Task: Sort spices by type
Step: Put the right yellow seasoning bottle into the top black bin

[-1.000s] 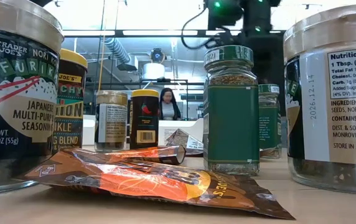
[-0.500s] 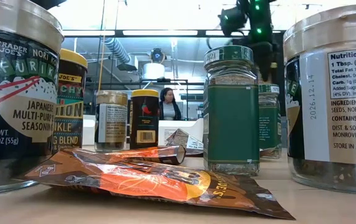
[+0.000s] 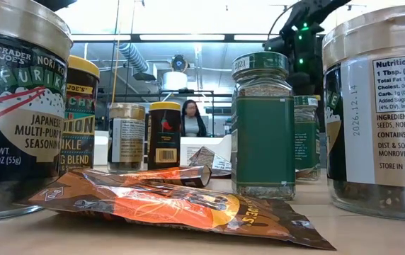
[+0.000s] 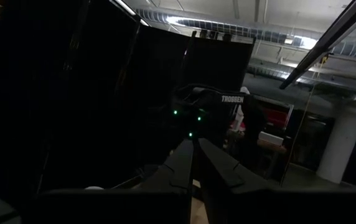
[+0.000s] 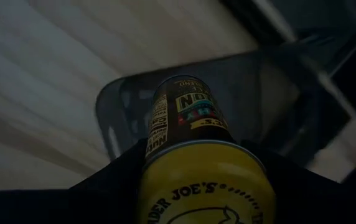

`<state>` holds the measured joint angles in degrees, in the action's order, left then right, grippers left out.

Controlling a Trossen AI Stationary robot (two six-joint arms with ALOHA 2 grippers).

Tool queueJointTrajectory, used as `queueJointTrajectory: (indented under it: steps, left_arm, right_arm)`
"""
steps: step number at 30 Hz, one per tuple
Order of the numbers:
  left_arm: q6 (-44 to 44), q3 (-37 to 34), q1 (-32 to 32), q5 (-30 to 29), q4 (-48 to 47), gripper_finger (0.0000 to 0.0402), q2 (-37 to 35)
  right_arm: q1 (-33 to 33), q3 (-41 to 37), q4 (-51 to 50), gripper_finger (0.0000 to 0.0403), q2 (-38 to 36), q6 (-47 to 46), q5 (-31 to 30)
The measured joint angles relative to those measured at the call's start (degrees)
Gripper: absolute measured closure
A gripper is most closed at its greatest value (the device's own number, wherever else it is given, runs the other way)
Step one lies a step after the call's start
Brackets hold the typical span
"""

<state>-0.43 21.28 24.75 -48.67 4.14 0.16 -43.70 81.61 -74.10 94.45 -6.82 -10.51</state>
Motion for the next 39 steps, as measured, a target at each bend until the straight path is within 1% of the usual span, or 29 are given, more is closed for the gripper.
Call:
queueJointTrajectory:
  steps: [3,14,20,21,22,26,28,30,33,39]
  left_arm:
    - [0.0,0.0,0.0,0.0,0.0,0.0376,0.0]
    - [0.2,0.0,0.0,-1.2,-0.3,0.0376,0.0]
    - [0.2,0.0,0.0,-1.3,-1.1,0.0376,0.0]
    - [0.2,0.0,0.0,-1.3,-1.1,0.0376,0.0]
    - [0.2,0.0,0.0,-1.3,-1.1,0.0376,0.0]
    - [0.2,0.0,0.0,-1.3,-1.1,0.0376,0.0]
    - [0.2,0.0,0.0,-1.3,-1.1,0.0376,0.0]
    - [0.2,0.0,0.0,-1.3,-1.1,0.0376,0.0]
    - [0.2,0.0,0.0,-1.3,-1.1,0.0376,0.0]
    - [0.2,0.0,0.0,-1.3,-1.1,0.0376,0.0]
  right_arm:
    - [0.4,-2.3,0.2,0.0176,0.0,-0.8,1.1]
    - [1.7,-8.7,6.2,0.0176,0.1,-2.3,4.5]
    - [1.6,-9.1,9.2,0.0176,0.1,-2.2,5.1]
    - [1.6,-9.1,9.6,0.0170,0.1,-2.1,5.1]
    - [1.5,-9.1,10.0,0.0151,0.1,-2.1,5.0]
    - [1.5,-9.1,10.9,0.0042,0.1,-3.1,3.9]
    - [1.3,-9.1,10.8,0.0018,0.1,-3.3,3.7]
    - [1.3,-9.1,10.8,0.0019,0.1,-3.3,4.0]
    - [1.3,-7.5,9.2,0.0042,0.1,-1.7,4.3]
    - [1.9,1.2,3.3,0.0090,0.1,3.3,3.4]
